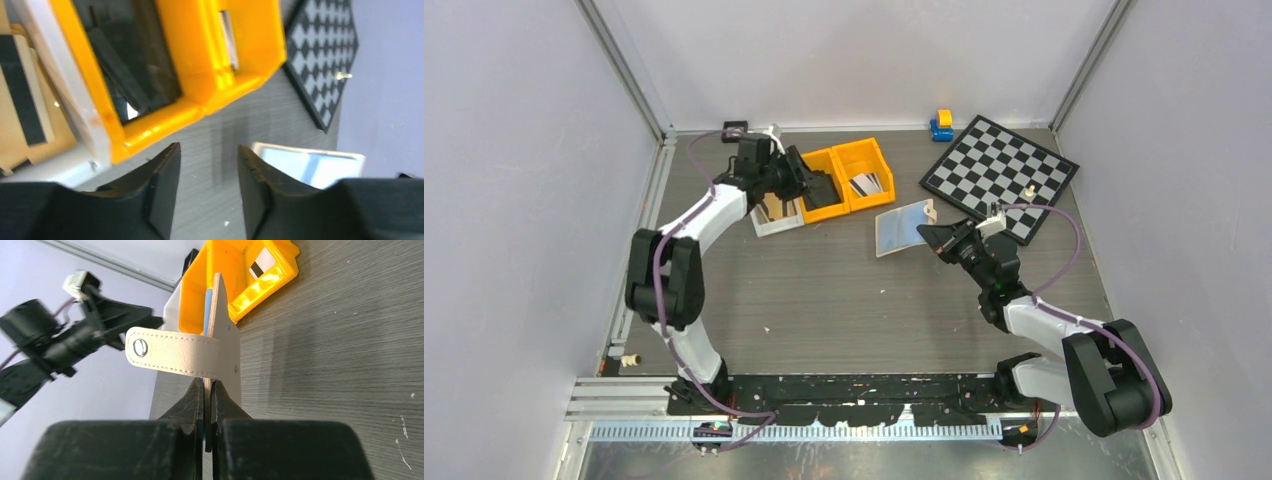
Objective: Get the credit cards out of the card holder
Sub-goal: Place the credit card in the storage box, then remove the credit card from the card holder.
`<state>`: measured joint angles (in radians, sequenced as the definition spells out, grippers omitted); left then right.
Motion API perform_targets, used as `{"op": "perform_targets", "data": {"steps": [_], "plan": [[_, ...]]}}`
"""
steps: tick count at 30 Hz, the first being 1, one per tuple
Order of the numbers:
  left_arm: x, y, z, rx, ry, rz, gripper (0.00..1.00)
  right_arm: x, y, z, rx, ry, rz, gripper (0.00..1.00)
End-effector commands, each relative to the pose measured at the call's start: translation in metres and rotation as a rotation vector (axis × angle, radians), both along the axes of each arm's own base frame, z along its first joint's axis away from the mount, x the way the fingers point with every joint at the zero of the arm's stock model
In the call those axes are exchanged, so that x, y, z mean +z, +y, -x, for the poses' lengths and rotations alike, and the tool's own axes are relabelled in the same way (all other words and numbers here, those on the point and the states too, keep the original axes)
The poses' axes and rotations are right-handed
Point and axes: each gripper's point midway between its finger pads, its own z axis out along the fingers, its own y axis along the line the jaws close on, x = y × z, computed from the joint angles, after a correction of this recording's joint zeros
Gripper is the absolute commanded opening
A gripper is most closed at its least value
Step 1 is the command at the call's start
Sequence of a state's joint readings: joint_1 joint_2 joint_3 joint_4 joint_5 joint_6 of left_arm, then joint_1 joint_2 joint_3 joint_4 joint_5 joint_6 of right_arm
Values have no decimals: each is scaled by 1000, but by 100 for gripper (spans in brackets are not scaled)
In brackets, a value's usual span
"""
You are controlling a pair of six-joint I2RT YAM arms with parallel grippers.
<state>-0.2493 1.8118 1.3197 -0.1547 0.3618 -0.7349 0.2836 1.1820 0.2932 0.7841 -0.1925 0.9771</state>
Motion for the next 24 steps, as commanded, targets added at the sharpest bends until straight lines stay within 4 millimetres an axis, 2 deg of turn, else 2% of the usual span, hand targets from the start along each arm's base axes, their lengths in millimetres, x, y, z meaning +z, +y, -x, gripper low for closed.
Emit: {"op": "perform_targets", "data": {"steps": [1,4,9,12,13,14,16,17,24], "plan": [[76,-13,33,-39,-172,-10,53,19,-3,-5,-15,-81,-3,0],[94,-15,62,-41,-234,-26,66,18,-2,-5,-11,-82,-3,1],[82,-19,117,-71,-296,-86,86,29,7,-2,40,-108,-46,1],[78,-10,135,-41,-342,-49,99,53,24,5,155,-188,-98,1],[73,-8,142,-31,-358,-20,100,60,30,8,195,-209,-120,0],[77,-10,144,-24,-389,23,100,65,33,10,219,-227,-137,1],[76,-16,150,-45,-425,88,100,66,35,13,237,-239,-162,0],[79,-21,151,-67,-456,124,100,67,36,13,242,-244,-169,1],[65,-54,154,-218,-439,243,94,75,40,17,277,-263,-219,1]]}}
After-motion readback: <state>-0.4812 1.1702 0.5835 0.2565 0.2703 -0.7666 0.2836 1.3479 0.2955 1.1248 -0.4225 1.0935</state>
